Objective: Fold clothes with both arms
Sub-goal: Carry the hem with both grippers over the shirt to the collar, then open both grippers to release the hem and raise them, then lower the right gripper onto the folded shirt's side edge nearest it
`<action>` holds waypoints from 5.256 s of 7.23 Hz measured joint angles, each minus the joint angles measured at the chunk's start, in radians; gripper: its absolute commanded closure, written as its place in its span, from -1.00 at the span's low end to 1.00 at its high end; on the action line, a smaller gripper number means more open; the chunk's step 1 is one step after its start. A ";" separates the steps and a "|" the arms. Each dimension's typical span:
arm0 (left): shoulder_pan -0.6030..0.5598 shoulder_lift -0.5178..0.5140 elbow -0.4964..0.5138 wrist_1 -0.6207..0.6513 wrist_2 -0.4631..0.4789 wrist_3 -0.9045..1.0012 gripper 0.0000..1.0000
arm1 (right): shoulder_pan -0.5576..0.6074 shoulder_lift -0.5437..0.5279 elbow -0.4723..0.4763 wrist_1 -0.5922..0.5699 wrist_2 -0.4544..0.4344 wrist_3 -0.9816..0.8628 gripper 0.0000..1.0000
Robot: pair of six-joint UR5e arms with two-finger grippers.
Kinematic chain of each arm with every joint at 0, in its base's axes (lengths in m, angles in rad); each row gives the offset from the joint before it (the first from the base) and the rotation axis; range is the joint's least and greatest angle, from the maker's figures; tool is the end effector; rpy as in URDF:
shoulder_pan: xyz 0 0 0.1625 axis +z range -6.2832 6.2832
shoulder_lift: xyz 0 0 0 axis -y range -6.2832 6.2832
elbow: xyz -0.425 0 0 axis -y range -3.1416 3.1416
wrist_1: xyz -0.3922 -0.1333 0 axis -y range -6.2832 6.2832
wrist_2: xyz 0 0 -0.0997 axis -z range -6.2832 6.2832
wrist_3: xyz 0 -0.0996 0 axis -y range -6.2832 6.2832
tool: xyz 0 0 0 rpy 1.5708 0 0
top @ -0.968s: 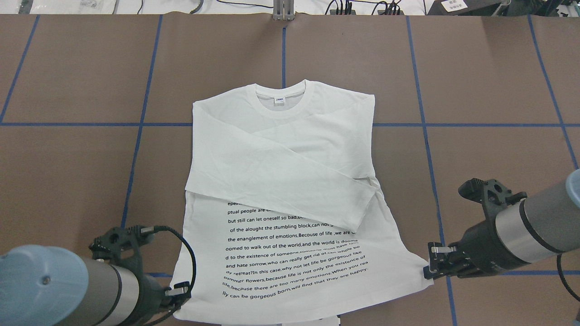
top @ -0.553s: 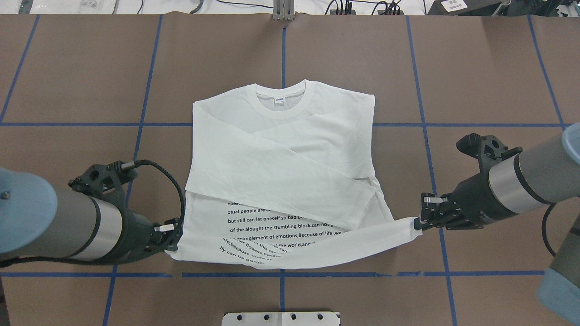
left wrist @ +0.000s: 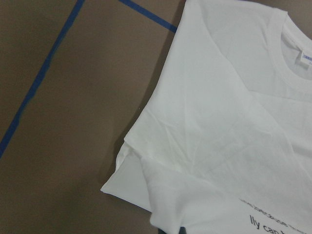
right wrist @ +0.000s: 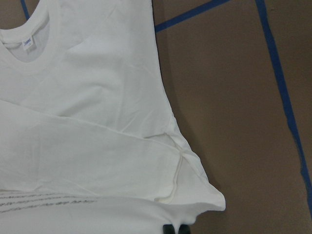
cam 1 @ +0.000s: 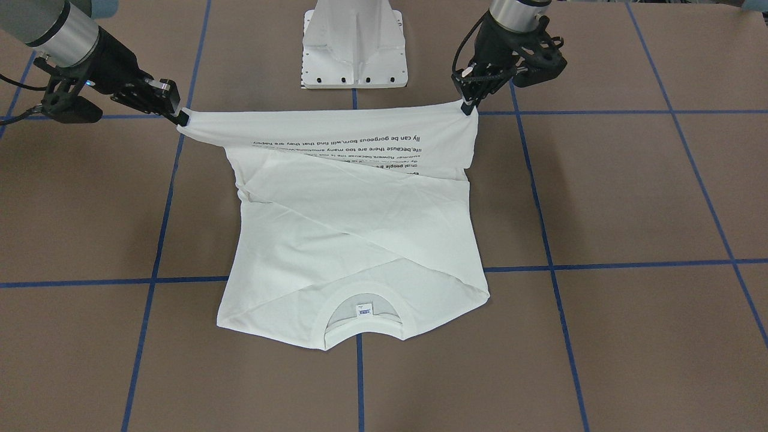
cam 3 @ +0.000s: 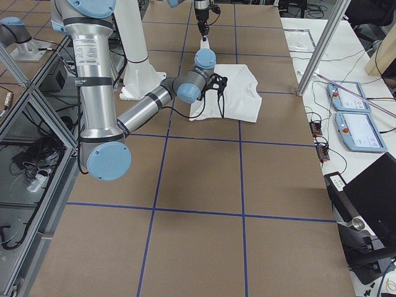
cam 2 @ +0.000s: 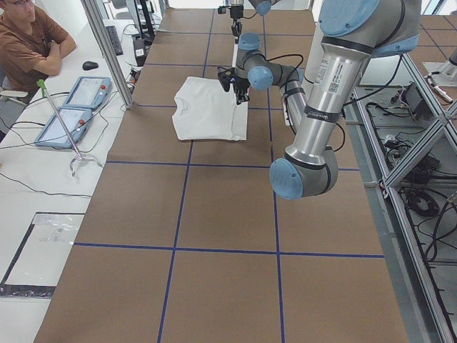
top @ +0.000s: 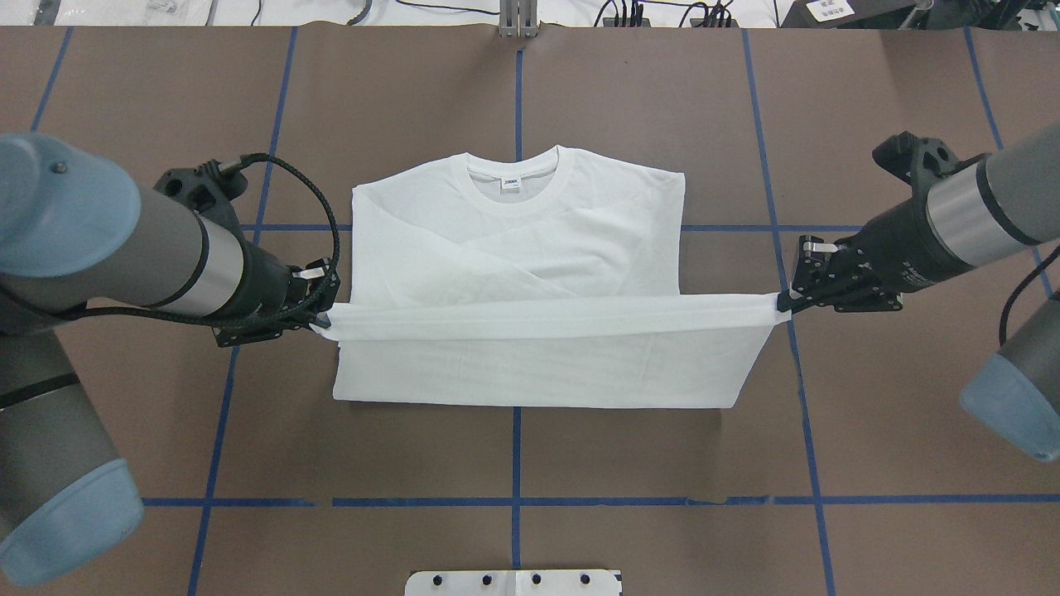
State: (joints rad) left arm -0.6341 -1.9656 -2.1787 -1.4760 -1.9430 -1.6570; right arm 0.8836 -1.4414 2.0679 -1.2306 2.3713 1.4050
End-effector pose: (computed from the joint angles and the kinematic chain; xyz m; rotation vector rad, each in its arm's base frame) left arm 0.3525 -0.3797 0.2027 -0.0915 0.9669 -0.4948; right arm -0.2607 -0.4151 0.3113 -0.1788 -1.1538 0.2482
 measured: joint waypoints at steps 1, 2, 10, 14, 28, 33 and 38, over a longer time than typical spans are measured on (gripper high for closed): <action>-0.033 -0.024 0.036 -0.003 -0.002 0.003 1.00 | 0.014 0.068 -0.065 -0.002 0.001 -0.003 1.00; -0.065 -0.039 0.073 -0.007 -0.003 0.024 1.00 | 0.023 0.139 -0.136 -0.004 -0.001 -0.004 1.00; -0.196 -0.164 0.526 -0.324 -0.004 0.117 1.00 | 0.093 0.385 -0.450 0.003 -0.082 -0.009 1.00; -0.201 -0.225 0.752 -0.494 0.001 0.114 1.00 | 0.078 0.480 -0.595 0.005 -0.110 -0.028 1.00; -0.213 -0.309 0.929 -0.591 0.025 0.114 -0.97 | 0.063 0.568 -0.768 0.011 -0.135 -0.101 -1.00; -0.227 -0.261 0.791 -0.534 0.027 0.115 -0.97 | -0.106 0.331 -0.435 -0.001 -0.294 -0.074 -1.00; -0.228 -0.242 0.684 -0.454 0.029 0.115 -0.97 | -0.250 0.232 -0.367 -0.003 -0.392 -0.065 -0.99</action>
State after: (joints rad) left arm -0.8621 -2.2078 -1.4948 -1.9304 -1.9137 -1.5422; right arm 0.6338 -1.2090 1.7010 -1.2333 1.9790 1.3404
